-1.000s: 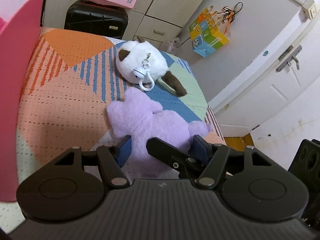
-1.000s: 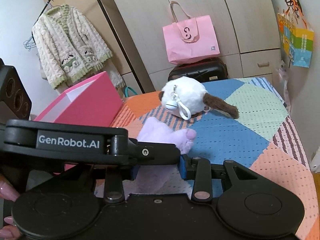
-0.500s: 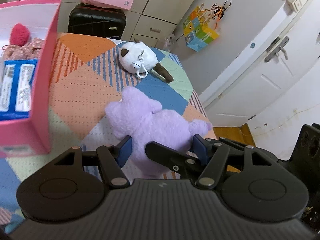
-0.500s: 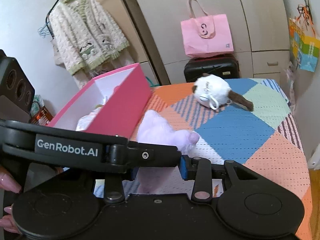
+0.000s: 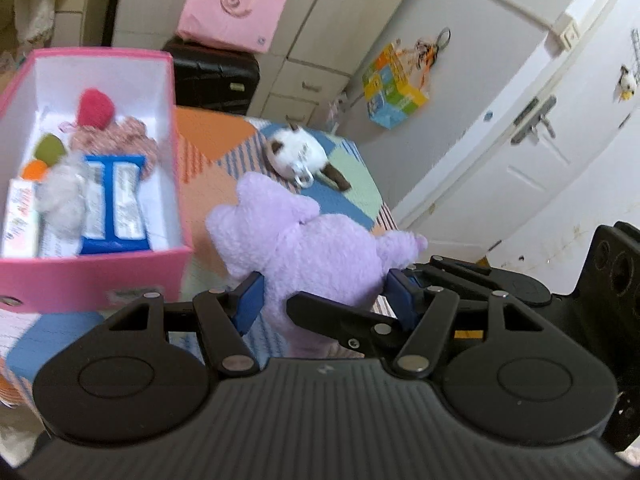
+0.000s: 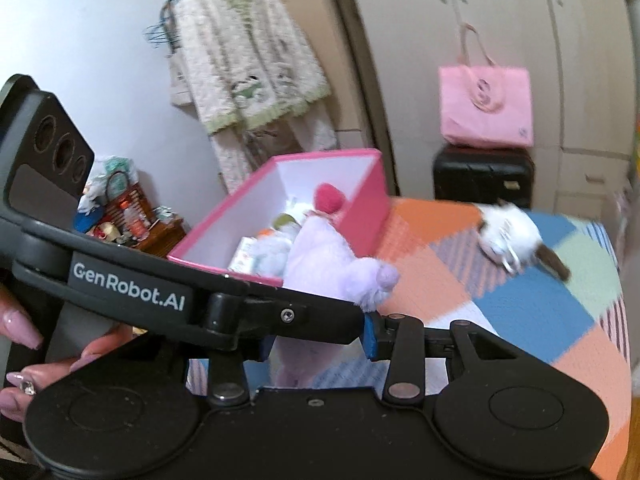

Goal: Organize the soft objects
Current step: 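Lift and carry the lilac plush into the pink box with both tools, then open both tools to release the lilac plush in the box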

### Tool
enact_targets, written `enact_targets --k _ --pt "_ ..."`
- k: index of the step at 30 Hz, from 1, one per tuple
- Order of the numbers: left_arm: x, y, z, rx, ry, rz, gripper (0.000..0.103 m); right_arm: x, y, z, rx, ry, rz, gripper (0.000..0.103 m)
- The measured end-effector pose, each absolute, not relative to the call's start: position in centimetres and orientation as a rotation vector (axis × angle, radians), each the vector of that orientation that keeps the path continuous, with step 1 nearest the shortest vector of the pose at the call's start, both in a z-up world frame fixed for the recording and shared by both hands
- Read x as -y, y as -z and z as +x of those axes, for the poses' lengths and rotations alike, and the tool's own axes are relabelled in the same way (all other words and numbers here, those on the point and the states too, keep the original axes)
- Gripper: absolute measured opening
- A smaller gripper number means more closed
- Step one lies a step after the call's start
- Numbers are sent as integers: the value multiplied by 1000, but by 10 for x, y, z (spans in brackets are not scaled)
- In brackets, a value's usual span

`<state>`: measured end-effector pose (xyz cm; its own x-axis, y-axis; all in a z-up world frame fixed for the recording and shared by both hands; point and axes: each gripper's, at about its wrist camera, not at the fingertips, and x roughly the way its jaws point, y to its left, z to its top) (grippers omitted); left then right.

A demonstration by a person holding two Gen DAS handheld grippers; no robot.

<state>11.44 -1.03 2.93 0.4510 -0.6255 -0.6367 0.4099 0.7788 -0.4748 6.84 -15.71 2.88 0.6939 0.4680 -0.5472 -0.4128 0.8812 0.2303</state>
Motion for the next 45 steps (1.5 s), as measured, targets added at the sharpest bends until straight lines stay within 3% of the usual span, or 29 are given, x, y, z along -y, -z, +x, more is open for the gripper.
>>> enact_targets --k 13,28,45 --pt "-62 -64 150 -711 540 -312 63 89 -61 127 -509 -615 1 46" --pt "-101 -19 263 -795 465 -415 60 60 -23 242 -615 -646 41 48" --pt "-106 24 315 -886 343 -395 59 45 21 306 -746 -724 21 49"
